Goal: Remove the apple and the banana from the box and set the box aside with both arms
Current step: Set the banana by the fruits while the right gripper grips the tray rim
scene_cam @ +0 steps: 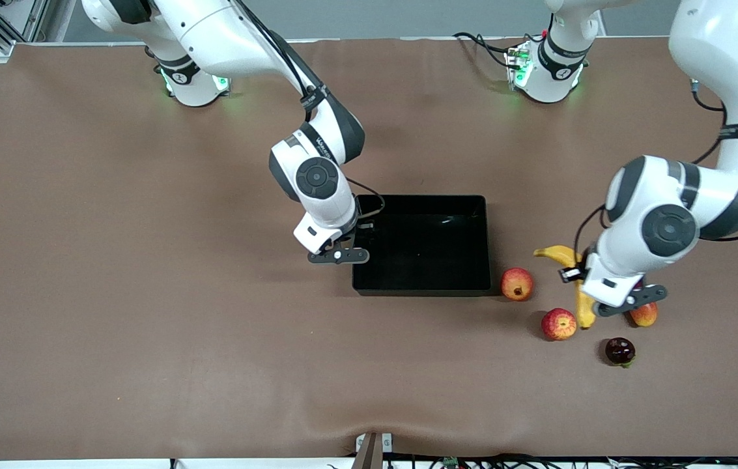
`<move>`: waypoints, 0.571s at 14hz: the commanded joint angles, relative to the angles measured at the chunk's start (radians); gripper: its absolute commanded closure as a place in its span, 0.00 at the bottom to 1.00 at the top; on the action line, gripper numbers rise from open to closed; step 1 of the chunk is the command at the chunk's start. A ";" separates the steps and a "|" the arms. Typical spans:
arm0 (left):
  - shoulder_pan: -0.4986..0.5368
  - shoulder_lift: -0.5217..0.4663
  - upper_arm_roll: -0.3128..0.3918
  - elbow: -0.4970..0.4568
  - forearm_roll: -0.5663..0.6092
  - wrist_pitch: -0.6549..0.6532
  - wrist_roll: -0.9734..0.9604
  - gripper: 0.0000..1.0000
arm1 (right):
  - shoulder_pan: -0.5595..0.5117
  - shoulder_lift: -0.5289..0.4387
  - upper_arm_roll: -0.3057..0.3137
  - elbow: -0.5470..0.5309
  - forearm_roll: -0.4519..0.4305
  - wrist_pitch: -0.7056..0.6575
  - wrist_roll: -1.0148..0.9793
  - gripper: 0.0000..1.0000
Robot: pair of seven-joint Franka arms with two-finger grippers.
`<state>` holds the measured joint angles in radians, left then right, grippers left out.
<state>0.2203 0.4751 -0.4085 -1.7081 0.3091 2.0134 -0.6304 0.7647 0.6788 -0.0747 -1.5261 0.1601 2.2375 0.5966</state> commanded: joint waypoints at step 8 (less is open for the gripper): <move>0.128 0.092 -0.007 -0.139 0.131 0.243 0.055 1.00 | 0.048 0.116 -0.008 0.070 0.019 0.071 0.040 0.26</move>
<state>0.3247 0.5541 -0.4070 -1.8409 0.4160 2.2193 -0.6050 0.8044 0.7721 -0.0742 -1.4885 0.1618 2.3141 0.6198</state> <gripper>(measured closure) 0.626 0.013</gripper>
